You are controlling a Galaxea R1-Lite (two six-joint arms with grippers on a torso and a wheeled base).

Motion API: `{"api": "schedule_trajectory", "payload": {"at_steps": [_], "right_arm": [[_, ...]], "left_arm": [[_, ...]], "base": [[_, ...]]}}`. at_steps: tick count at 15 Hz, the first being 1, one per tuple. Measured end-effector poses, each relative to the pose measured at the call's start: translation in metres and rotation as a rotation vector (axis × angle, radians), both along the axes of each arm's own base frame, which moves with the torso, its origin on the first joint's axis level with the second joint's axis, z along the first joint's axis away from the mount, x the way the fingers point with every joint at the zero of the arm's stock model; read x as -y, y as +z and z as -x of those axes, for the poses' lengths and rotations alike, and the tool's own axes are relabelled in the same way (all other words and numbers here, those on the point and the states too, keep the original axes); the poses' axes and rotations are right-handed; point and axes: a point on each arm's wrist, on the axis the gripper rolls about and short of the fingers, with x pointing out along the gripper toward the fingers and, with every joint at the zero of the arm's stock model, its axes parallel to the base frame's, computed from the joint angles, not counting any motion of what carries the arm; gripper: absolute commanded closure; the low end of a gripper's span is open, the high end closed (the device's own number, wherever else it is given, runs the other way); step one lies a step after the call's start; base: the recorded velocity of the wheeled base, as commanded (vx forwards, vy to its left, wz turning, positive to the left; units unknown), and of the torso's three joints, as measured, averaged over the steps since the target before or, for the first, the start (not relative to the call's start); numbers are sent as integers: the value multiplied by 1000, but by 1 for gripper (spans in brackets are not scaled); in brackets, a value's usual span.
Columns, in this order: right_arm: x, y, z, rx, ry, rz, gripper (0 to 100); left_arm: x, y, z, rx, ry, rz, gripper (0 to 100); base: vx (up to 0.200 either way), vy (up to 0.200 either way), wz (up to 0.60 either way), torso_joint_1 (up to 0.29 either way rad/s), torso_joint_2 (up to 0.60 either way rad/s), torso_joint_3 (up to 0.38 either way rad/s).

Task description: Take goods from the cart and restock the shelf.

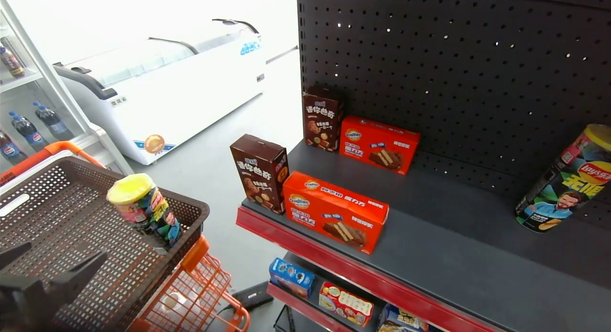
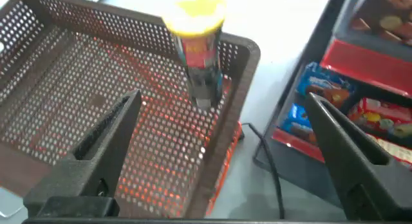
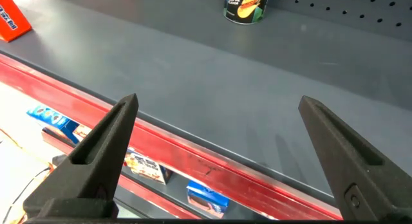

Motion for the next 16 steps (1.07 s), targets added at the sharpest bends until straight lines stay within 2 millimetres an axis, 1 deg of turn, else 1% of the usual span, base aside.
{"api": "schedule_trajectory", "payload": {"at_steps": [2, 4, 7, 9, 12, 16], "right_arm": [[0, 0, 0, 0, 0, 0, 0], [0, 0, 0, 0, 0, 0, 0], [0, 0, 0, 0, 0, 0, 0], [0, 0, 0, 0, 0, 0, 0], [0, 0, 0, 0, 0, 0, 0], [0, 0, 0, 0, 0, 0, 0]], "left_arm": [[-4, -4, -38, 29, 21, -30, 0], [-9, -16, -73, 62, 60, -50, 0], [-16, -39, -113, 96, 99, -66, 0], [-19, -53, -132, 117, 109, -72, 0], [-22, -72, -153, 89, 113, -72, 0], [-27, -93, -173, 55, 124, -72, 0]], "base": [[0, 0, 0, 0, 0, 0], [0, 0, 0, 0, 0, 0], [0, 0, 0, 0, 0, 0], [0, 0, 0, 0, 0, 0], [0, 0, 0, 0, 0, 0], [0, 0, 0, 0, 0, 0]]}}
